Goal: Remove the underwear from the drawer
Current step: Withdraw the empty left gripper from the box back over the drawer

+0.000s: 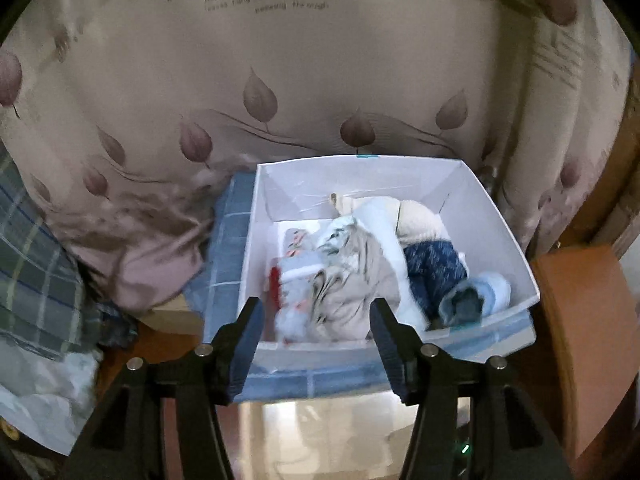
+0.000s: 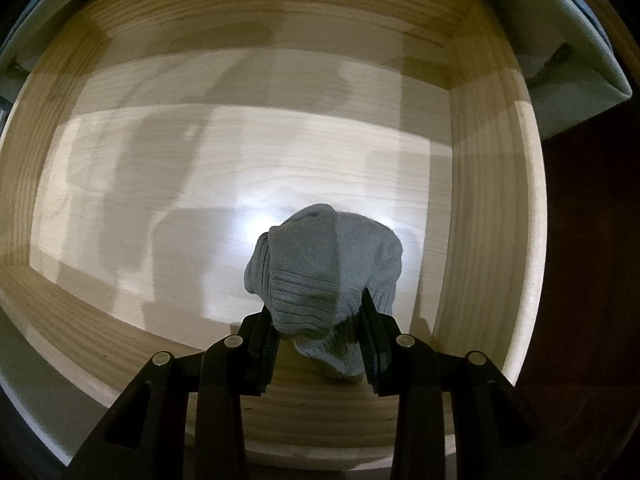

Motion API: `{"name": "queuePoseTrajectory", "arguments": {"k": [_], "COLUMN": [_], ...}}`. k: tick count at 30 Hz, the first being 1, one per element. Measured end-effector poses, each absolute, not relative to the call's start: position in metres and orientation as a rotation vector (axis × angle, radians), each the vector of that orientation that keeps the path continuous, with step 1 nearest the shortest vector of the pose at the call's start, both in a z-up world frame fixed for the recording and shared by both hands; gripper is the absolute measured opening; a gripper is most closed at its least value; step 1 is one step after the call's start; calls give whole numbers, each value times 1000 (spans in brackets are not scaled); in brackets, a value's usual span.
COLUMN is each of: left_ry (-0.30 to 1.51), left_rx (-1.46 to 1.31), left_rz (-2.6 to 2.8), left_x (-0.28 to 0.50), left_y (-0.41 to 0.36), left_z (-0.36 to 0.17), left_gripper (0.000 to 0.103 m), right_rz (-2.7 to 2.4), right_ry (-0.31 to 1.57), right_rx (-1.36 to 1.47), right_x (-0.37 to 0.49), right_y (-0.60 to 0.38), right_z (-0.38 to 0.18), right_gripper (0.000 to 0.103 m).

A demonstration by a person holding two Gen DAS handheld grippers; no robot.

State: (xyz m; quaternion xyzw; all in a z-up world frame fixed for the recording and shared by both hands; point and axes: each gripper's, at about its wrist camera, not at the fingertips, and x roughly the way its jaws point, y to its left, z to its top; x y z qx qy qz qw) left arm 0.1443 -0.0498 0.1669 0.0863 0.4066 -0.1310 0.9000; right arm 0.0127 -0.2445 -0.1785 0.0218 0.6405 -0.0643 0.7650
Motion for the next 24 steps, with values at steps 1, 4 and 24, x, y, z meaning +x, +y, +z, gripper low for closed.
{"name": "queuePoseTrajectory", "arguments": {"k": [1,4,24], "left_ry": [829,809,887], "left_rx": [204,246,192], "left_rz": [-267,-251,-26], "left_x": [134,108,22], "left_y": [-46,-34,1], "left_z": [168,163,-1], "left_gripper": [57,57,57], "right_rz": [-139,-142,-112], "right_ry": [1391,1391,1324], "right_rx": [48,43,22], "right_x": [12,11,-3], "right_y": [-244,-242,-231], "right_z": [-178,-181,-172], "right_gripper": [32,32,31]}}
